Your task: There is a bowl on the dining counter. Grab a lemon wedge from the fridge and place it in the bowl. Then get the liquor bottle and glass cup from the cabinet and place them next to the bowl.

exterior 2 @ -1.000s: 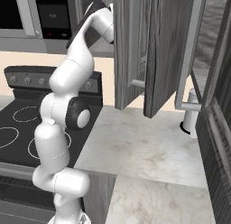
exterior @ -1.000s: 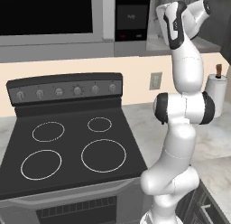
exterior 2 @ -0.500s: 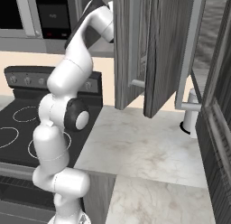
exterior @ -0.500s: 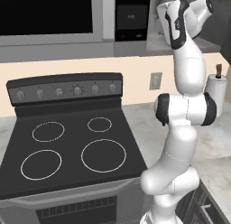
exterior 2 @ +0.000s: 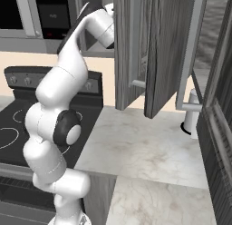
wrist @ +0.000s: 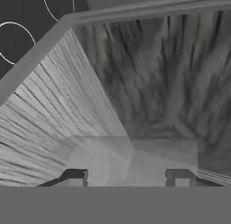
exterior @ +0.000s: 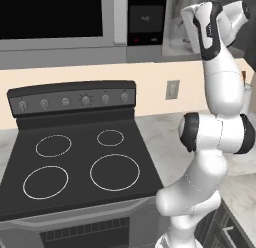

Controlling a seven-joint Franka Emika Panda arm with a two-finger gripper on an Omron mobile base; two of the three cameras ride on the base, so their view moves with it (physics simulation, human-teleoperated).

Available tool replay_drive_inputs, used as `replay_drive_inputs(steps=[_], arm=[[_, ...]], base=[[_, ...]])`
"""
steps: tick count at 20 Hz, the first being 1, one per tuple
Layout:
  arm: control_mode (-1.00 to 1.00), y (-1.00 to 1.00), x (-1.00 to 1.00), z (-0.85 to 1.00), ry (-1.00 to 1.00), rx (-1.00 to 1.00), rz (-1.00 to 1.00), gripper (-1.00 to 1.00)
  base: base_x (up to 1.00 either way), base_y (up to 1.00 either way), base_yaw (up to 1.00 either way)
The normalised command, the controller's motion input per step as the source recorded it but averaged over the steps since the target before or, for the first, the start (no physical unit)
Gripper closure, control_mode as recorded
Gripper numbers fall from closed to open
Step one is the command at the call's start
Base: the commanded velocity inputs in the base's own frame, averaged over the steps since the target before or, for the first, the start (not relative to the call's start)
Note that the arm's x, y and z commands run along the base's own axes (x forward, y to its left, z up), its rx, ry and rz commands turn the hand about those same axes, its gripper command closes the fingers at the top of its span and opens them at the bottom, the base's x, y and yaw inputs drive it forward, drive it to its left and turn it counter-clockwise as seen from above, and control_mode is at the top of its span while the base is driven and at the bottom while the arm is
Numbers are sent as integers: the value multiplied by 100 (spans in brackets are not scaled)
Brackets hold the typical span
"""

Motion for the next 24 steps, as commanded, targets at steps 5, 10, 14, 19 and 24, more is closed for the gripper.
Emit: replay_drive_inputs(steps=[5,10,14,19,24], arm=[[-100,32,-96,0,-21,0,-2,100],[-100,40,-100,0,-9,0,-2,100],[-100,47,-100,0,-5,0,-2,100],[-100,42,-100,16,-6,0,-3,100],[-100,35,-92,9,-1,0,-4,100]], base=[[0,0,0],[0,0,0],[0,0,0],[0,0,0],[0,0,0]])
